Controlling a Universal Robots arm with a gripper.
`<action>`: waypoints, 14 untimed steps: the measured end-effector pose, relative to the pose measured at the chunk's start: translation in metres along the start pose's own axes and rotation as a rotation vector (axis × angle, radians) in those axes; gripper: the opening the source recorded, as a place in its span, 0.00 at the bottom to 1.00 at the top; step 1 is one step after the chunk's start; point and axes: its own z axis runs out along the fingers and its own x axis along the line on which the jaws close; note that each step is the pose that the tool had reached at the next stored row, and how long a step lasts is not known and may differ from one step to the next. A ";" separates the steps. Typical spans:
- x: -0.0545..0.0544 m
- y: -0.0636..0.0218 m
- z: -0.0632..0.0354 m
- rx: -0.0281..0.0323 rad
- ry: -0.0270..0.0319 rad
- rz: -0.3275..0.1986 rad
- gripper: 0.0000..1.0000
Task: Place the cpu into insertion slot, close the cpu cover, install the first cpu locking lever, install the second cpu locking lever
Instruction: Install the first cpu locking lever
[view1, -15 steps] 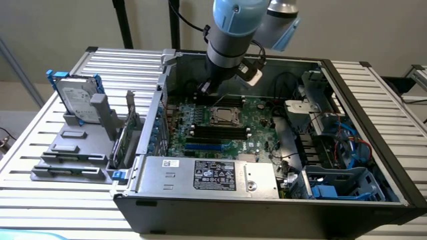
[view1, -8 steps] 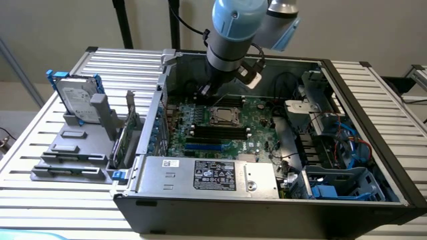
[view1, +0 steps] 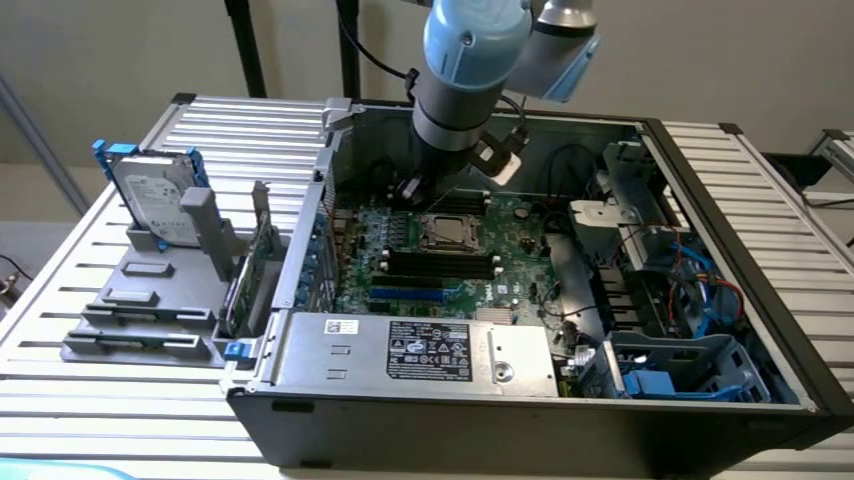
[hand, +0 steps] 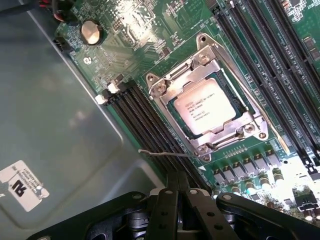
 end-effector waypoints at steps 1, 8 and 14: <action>0.000 0.0003 0.0014 -0.0021 -0.0029 0.000 0.11; -0.003 0.0023 0.0118 -0.0100 -0.0135 0.001 0.11; -0.001 0.0010 0.0172 -0.0107 -0.0147 0.001 0.11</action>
